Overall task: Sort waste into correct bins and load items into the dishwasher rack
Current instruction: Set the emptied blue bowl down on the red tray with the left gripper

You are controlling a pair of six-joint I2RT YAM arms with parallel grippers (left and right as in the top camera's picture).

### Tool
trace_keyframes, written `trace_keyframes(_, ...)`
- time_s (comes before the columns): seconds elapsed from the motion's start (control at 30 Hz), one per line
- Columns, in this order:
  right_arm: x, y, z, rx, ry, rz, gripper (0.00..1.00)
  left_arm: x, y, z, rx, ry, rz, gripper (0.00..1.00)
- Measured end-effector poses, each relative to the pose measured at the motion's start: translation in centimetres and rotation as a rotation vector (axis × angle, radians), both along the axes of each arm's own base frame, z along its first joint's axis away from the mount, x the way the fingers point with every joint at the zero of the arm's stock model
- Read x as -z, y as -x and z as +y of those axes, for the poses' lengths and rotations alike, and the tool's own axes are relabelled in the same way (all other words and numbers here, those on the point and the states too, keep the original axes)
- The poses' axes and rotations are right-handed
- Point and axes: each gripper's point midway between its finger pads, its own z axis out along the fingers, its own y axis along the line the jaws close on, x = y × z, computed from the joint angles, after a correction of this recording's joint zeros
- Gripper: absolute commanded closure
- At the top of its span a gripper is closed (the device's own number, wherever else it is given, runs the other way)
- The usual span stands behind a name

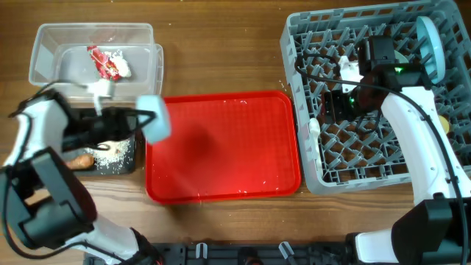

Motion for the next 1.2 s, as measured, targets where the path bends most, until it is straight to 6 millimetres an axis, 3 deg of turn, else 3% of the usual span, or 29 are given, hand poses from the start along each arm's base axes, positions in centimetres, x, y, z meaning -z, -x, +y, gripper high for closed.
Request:
trace_keyframes(0.07,0.0,0.0,-0.2,0.017,0.007,0.002,0.24,-0.1,0.5,-2.9,0.103,-0.028,-0.064,0.96)
trace_keyframes(0.23,0.0,0.0,-0.4,0.025,0.016,0.004,0.24,1.8,-0.6,-7.2,0.249,-0.098,-0.152,0.96)
trace_keyframes(0.37,0.1,0.1,-0.4,0.027,0.021,0.004,0.24,6.0,-3.2,-10.0,0.286,-0.323,-0.065,0.96)
trace_keyframes(0.43,0.1,0.1,-0.5,0.027,0.022,0.004,0.24,7.6,-3.6,-11.7,0.287,-0.431,-0.003,0.96)
trace_keyframes(0.57,0.1,0.1,-0.5,0.027,0.022,0.004,0.24,10.6,-2.3,-15.3,0.299,-0.651,0.109,0.96)
trace_keyframes(0.7,0.1,0.1,-0.5,0.027,0.022,0.005,0.24,13.1,-0.8,-18.2,0.280,-0.912,0.097,0.96)
trace_keyframes(0.73,0.1,0.1,-0.5,0.027,0.022,0.005,0.24,13.4,-0.7,-18.5,0.264,-0.961,0.086,0.88)
trace_keyframes(0.77,0.1,0.1,-0.5,0.027,0.022,0.005,0.24,13.7,-0.7,-18.7,0.241,-1.002,0.078,0.83)
trace_keyframes(0.8,0.1,0.1,-0.5,0.027,0.022,0.005,0.24,13.9,-0.7,-19.0,0.210,-1.053,0.064,0.64)
trace_keyframes(0.9,0.1,0.1,-0.5,0.027,0.022,0.005,0.21,14.2,-1.0,-18.8,0.149,-1.125,0.057,0.54)
trace_keyframes(0.97,0.1,0.1,-0.5,0.027,0.022,0.005,0.12,14.3,-1.5,-18.1,0.100,-1.150,0.071,0.53)
trace_keyframes(1.03,0.1,0.1,-0.5,0.033,0.021,0.005,0.10,13.7,-2.2,-16.8,0.047,-1.160,0.094,0.50)
trace_keyframes(1.13,0.1,0.1,-0.4,0.037,0.016,0.005,0.12,10.6,-3.4,-13.7,-0.074,-1.128,0.113,0.41)
trace_keyframes(1.2,-0.2,-0.1,-0.4,0.037,0.015,0.000,0.14,7.3,-3.8,-9.8,-0.194,-1.097,0.141,0.28)
